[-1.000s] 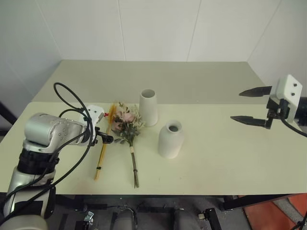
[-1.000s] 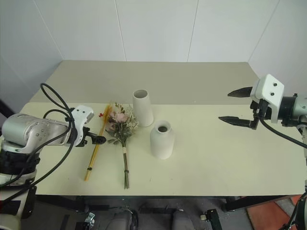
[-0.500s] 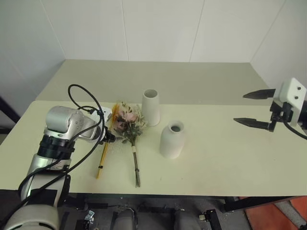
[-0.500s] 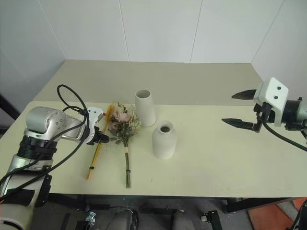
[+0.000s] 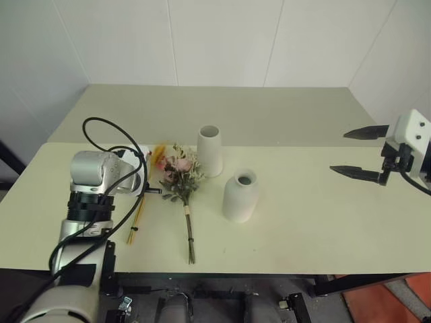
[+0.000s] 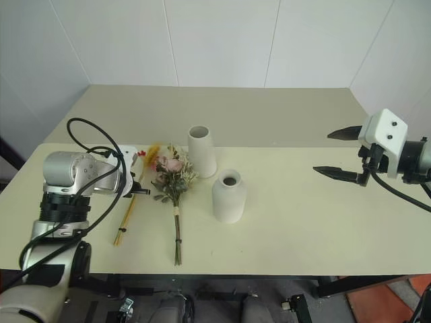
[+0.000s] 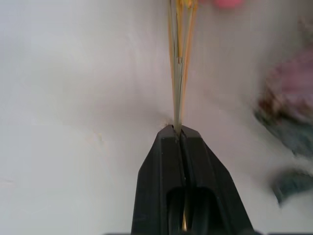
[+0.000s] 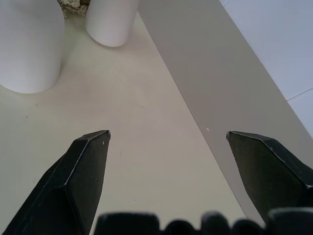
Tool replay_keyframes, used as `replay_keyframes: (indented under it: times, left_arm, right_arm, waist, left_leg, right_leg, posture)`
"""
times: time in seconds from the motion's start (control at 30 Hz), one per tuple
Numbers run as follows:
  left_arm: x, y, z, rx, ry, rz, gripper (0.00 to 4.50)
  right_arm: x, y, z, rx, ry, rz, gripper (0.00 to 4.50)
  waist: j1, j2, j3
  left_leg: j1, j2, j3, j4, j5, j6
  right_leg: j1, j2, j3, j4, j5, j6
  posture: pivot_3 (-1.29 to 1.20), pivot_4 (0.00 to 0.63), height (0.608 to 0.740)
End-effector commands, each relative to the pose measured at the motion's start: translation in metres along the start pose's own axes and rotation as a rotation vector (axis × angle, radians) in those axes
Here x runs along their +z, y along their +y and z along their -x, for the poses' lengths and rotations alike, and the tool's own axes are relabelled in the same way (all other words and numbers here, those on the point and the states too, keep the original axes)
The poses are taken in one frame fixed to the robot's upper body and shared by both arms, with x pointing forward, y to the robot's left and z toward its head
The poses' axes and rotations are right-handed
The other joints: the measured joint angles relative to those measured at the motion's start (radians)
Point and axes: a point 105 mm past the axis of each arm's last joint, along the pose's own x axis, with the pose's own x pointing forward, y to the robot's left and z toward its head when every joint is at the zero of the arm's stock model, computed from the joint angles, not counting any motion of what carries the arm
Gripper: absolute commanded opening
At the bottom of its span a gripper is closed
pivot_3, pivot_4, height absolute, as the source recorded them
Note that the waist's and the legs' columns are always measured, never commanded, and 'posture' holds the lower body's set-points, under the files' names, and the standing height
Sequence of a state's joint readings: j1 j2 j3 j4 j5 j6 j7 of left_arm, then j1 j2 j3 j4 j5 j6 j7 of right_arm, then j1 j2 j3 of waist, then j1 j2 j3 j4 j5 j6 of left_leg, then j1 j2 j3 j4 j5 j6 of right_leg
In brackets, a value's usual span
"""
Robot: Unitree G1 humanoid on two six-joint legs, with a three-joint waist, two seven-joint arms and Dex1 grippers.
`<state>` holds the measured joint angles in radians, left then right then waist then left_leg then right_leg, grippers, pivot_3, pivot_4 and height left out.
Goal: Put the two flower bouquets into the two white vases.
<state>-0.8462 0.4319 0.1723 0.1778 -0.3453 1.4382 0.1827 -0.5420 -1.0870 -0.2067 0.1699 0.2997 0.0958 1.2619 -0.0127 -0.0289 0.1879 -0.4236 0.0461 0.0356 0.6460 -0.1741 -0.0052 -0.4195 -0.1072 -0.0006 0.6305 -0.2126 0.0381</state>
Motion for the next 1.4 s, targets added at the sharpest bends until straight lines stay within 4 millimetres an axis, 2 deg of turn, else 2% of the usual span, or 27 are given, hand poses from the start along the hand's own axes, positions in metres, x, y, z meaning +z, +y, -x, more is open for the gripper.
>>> replay_keyframes:
  times: [0.03,0.07,0.17,0.23,0.27,0.33,0.37,0.47,0.57,0.67,0.87,0.97,1.07,1.4]
  left_arm:
    - [0.048,0.04,0.018,0.345,-0.318,-0.048,0.07]
    - [0.059,0.043,0.021,0.358,-0.39,-0.059,0.07]
    - [0.093,0.053,0.031,0.336,-0.589,0.135,0.07]
    - [0.118,0.058,0.045,0.342,-0.731,0.252,0.07]
    - [0.136,0.06,0.06,0.299,-0.852,0.362,0.07]
    - [0.163,0.058,0.097,0.103,-1.15,0.568,0.07]
    - [0.17,0.055,0.108,0.047,-1.247,0.58,0.07]
    - [0.182,0.037,0.118,-0.174,-1.373,0.619,0.07]
    - [0.193,0.015,0.118,-0.413,-1.4,0.689,0.07]
    - [0.2,-0.007,0.122,-0.63,-1.41,0.735,0.07]
    - [0.2,-0.05,0.117,-0.829,-1.348,0.683,0.07]
    - [0.198,-0.065,0.12,-0.903,-1.331,0.622,0.07]
    - [0.19,-0.077,0.125,-1.051,-1.312,0.588,0.07]
    - [0.178,-0.099,0.121,-1.078,-1.299,0.405,0.07]
  right_arm:
    - [0.013,-0.012,0.015,-0.063,-0.035,0.038,4.5]
    - [0.014,-0.013,0.015,-0.068,-0.041,0.035,4.5]
    - [0.016,-0.014,0.016,-0.075,-0.072,0.032,4.5]
    - [0.016,-0.015,0.015,-0.077,-0.076,0.029,4.5]
    - [0.016,-0.015,0.014,-0.079,-0.081,0.029,4.5]
    - [0.017,-0.014,0.013,-0.081,-0.085,0.028,4.5]
    - [0.017,-0.013,0.013,-0.081,-0.087,0.029,4.5]
    - [0.018,-0.011,0.014,-0.087,-0.087,0.028,4.5]
    - [0.016,-0.007,0.019,-0.099,-0.075,0.022,4.5]
    - [0.016,-0.003,0.024,-0.112,-0.064,0.018,4.5]
    - [0.021,0.004,0.034,-0.153,-0.067,0.002,4.5]
    - [0.019,0.007,0.036,-0.163,-0.05,-0.004,4.5]
    - [0.017,0.009,0.035,-0.173,-0.05,-0.011,4.5]
    - [0.017,0.009,0.028,-0.188,-0.057,-0.015,4.5]
  waist:
    - [0.0,-0.001,0.0]
    - [0.001,-0.001,0.001]
    - [0.009,-0.001,0.001]
    - [0.019,-0.001,0.001]
    - [0.022,-0.001,0.001]
    - [0.025,-0.002,0.001]
    - [0.025,-0.002,0.001]
    - [0.026,-0.002,0.001]
    - [0.031,-0.002,0.001]
    - [0.031,-0.002,0.001]
    - [0.023,-0.002,0.001]
    - [0.019,-0.002,0.001]
    - [0.018,-0.002,0.001]
    - [0.019,-0.002,0.001]
  left_leg:
    - [-0.001,0.0,0.0,0.0,0.0,0.0]
    - [-0.001,0.0,0.0,0.0,0.0,-0.001]
    - [-0.001,0.0,0.0,0.0,0.001,-0.002]
    - [-0.001,0.0,0.0,0.0,0.001,-0.002]
    - [-0.002,0.0,0.0,0.001,0.001,-0.002]
    - [-0.003,0.0,0.001,0.001,0.001,-0.002]
    - [-0.004,0.0,0.001,0.001,0.001,-0.002]
    - [-0.006,-0.001,0.003,0.001,0.001,-0.002]
    - [-0.005,-0.001,0.003,0.002,0.001,-0.002]
    - [-0.006,-0.001,0.003,0.005,0.001,-0.002]
    - [-0.008,-0.001,0.003,0.006,0.001,-0.001]
    - [-0.007,-0.001,0.003,0.007,0.001,-0.001]
    - [-0.007,-0.001,0.003,0.007,0.001,-0.001]
    - [-0.007,-0.001,0.003,0.007,0.001,-0.001]
  right_leg:
    - [-0.001,0.0,0.0,0.0,0.001,0.0]
    - [-0.001,0.0,0.0,0.0,0.001,0.0]
    - [0.0,0.0,0.0,-0.001,0.002,0.0]
    - [0.0,0.0,0.0,-0.002,0.003,0.0]
    - [0.0,0.0,0.0,-0.003,0.003,0.001]
    - [0.0,0.0,0.0,-0.004,0.003,0.001]
    - [-0.001,-0.001,0.0,-0.005,0.004,0.001]
    - [-0.001,-0.001,0.0,-0.006,0.005,0.002]
    - [-0.001,-0.001,-0.001,-0.006,0.005,0.003]
    - [0.0,-0.001,-0.001,-0.006,0.005,0.004]
    - [0.0,-0.001,0.0,-0.006,0.006,0.005]
    - [0.0,-0.001,0.0,-0.006,0.006,0.006]
    - [0.0,-0.001,0.0,-0.006,0.005,0.006]
    - [0.0,-0.001,0.0,-0.006,0.005,0.006]
  posture:
    - [0.0,0.15,0.74]
    - [0.0,0.15,0.74]
    - [0.0,0.15,0.74]
    - [0.0,0.15,0.74]
    - [0.0,0.15,0.74]
    - [0.0,0.15,0.74]
    - [0.0,0.15,0.74]
    - [0.0,0.15,0.74]
    - [0.0,0.15,0.74]
    - [0.0,0.15,0.74]
    - [0.0,0.15,0.74]
    - [0.0,0.15,0.74]
    - [0.0,0.15,0.74]
    - [0.0,0.15,0.74]
